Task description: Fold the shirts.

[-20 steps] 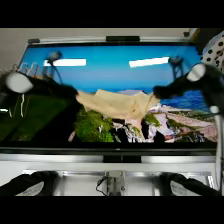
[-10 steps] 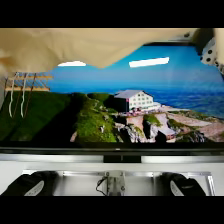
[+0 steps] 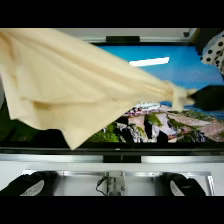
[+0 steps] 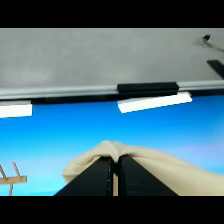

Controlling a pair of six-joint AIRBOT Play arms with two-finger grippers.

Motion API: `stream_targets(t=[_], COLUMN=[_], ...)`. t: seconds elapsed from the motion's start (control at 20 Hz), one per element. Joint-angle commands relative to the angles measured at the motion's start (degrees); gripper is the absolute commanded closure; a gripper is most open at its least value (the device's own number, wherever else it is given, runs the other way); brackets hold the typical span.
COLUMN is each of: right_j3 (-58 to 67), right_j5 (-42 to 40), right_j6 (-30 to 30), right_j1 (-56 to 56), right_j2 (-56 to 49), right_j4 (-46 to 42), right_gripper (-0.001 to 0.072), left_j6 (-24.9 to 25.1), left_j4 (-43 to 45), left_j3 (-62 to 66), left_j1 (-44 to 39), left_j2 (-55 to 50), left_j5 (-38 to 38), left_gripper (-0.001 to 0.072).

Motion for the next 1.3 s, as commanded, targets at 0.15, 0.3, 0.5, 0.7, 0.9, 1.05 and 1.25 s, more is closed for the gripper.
stream_targets(t=[0.15,0.3,0.5,0.7,0.9,1.05,1.25], right_j3=[-32.5,-34.0,-34.0,-34.0,-34.0,-34.0,-34.0], right_j5=[-29.8,-35.3,-35.9,-31.8,-26.3,-25.2,-25.2], right_j6=[13.8,15.8,15.6,11.6,9.7,8.9,8.9], right_j1=[0.0,0.0,0.0,0.0,0.0,0.0,0.0], right_j2=[-5.3,-12.9,-18.6,-16.4,-14.2,-14.2,-14.1], right_j4=[-0.3,1.8,4.3,3.0,-0.2,0.0,1.7], right_gripper=[0.0649,0.0649,0.0648,0.0648,0.0648,0.0648,0.0648], left_j6=[-0.1,-0.1,-4.3,0.6,3.2,3.9,4.1], left_j4=[-8.7,-24.0,-40.3,-38.8,-24.2,-22.5,-33.7], left_j3=[-0.6,-0.6,-0.5,3.8,-2.9,-29.9,-67.4], left_j1=[0.7,0.7,2.2,11.2,18.0,18.1,18.2], left_j2=[-29.2,-41.7,-49.2,-45.1,-32.7,-18.3,-4.7], left_j5=[-0.2,-1.0,-8.9,-27.3,-40.3,-27.6,-6.4], left_gripper=[0.0671,0.0671,0.0138,0.0275,0.0271,0.0234,0.0178])
